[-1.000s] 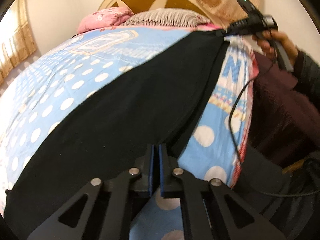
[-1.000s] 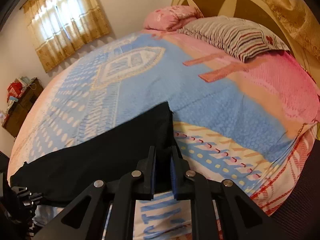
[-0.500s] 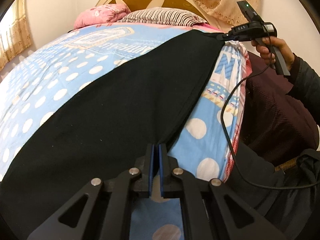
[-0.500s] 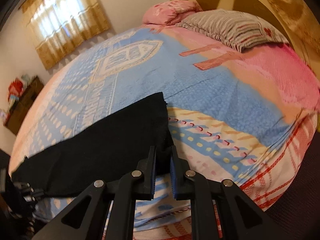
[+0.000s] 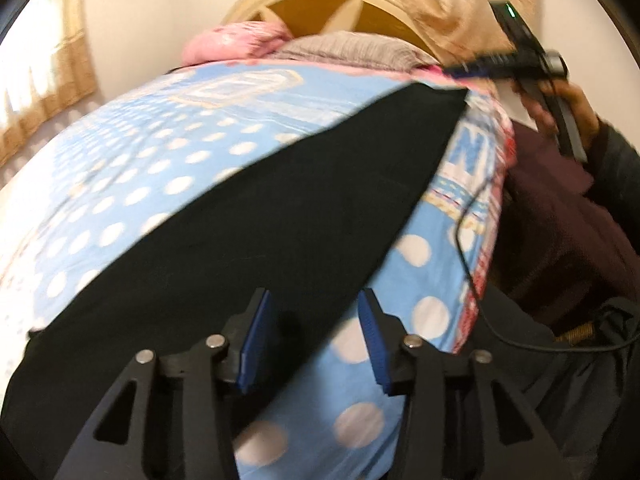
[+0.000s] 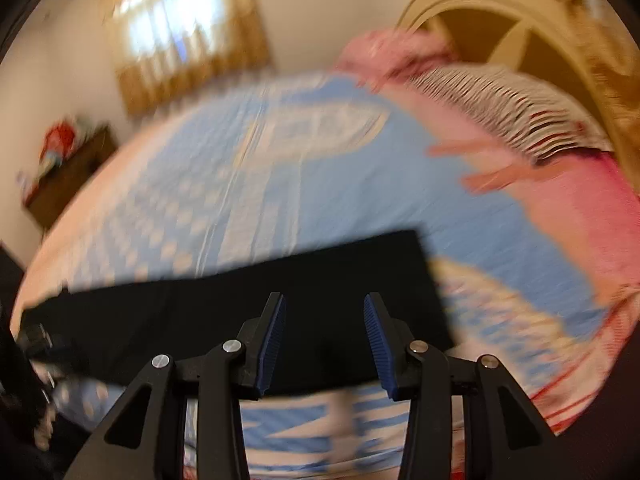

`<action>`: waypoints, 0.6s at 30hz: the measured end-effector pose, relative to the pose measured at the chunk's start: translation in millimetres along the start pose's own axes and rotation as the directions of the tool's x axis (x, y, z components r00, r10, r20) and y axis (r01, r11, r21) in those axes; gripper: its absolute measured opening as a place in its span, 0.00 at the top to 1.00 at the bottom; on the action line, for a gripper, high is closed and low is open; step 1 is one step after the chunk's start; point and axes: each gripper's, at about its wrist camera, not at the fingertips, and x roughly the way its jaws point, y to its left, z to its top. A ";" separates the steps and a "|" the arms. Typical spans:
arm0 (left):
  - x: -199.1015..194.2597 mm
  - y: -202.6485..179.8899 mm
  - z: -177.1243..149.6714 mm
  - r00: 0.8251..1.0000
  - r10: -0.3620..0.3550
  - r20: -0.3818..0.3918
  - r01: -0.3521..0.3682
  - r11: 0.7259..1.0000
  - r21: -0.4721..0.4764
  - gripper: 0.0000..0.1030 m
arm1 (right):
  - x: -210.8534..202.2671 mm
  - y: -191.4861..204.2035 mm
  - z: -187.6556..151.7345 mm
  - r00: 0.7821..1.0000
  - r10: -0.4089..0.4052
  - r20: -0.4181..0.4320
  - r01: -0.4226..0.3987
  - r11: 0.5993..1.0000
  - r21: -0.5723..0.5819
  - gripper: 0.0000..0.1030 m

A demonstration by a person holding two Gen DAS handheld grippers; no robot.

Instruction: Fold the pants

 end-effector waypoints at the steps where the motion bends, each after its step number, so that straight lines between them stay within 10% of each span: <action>1: -5.9 6.8 -1.5 1.000 0.017 0.009 -0.017 1.000 -0.024 0.54 | 11.5 3.2 -3.1 0.999 -0.010 -0.054 0.009 1.000 -0.017 0.58; 8: -33.2 58.9 -26.6 0.991 0.133 0.002 -0.131 0.978 -0.163 0.48 | 17.9 29.2 -10.8 0.994 -0.098 -0.058 0.094 0.993 -0.073 0.58; 18: -23.1 65.4 -65.2 0.978 0.198 -0.071 -0.207 0.966 -0.158 0.45 | 49.4 187.4 -43.0 0.956 0.231 -0.179 -0.278 0.907 -0.315 0.58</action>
